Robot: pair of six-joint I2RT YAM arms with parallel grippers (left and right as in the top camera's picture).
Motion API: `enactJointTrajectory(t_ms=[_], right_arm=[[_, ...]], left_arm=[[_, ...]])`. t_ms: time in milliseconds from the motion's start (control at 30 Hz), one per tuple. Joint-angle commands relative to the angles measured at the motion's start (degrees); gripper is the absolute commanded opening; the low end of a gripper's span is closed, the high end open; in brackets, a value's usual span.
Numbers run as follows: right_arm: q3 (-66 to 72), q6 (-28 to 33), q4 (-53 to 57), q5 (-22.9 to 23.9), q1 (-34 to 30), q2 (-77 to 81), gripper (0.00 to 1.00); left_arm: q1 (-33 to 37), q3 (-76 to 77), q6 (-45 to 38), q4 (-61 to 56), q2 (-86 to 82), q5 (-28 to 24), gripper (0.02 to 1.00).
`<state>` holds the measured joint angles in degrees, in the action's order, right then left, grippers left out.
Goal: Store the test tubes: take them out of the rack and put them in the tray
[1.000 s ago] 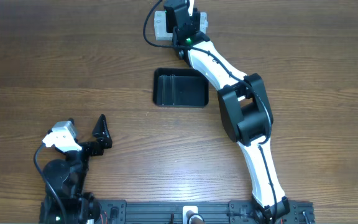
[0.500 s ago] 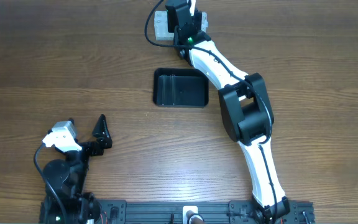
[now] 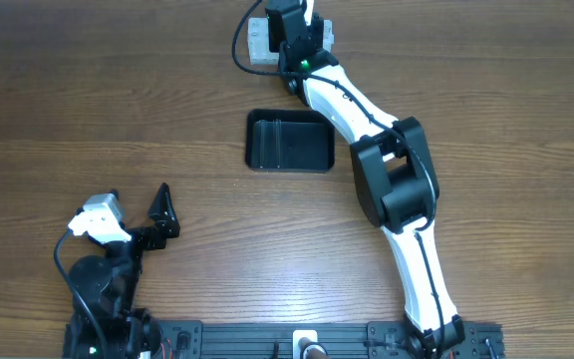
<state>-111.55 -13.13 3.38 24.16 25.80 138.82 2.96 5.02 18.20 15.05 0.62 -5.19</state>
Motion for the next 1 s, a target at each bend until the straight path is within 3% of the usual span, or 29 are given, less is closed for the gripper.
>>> enactJointTrajectory(t_ms=[33,500,600,700,867,1000], right_arm=[[-1.1,0.2,0.3,0.8,-0.2,-1.5,0.093],[-1.1,2.9,4.1,0.9,1.1,-20.5,0.08],[-1.1,1.7,9.7,0.8,1.3,-25.2,0.075],[-1.1,-3.9,21.3,0.6,1.7,-29.1,0.071],[-0.6,-9.8,42.8,-10.6,2.0,-30.1,0.045],[5.2,-11.7,46.6,-18.1,2.1,-28.8,0.027]], left_arm=[[-0.3,-0.3,0.1,0.2,-0.4,-0.6,1.0],[-0.3,-0.3,0.1,0.2,-0.4,-0.6,1.0],[-0.3,-0.3,0.1,0.2,-0.4,-0.6,1.0],[-0.3,-0.3,0.1,0.2,-0.4,-0.6,1.0],[-0.3,-0.3,0.1,0.2,-0.4,-0.6,1.0],[-0.3,-0.3,0.1,0.2,-0.4,-0.6,0.998]])
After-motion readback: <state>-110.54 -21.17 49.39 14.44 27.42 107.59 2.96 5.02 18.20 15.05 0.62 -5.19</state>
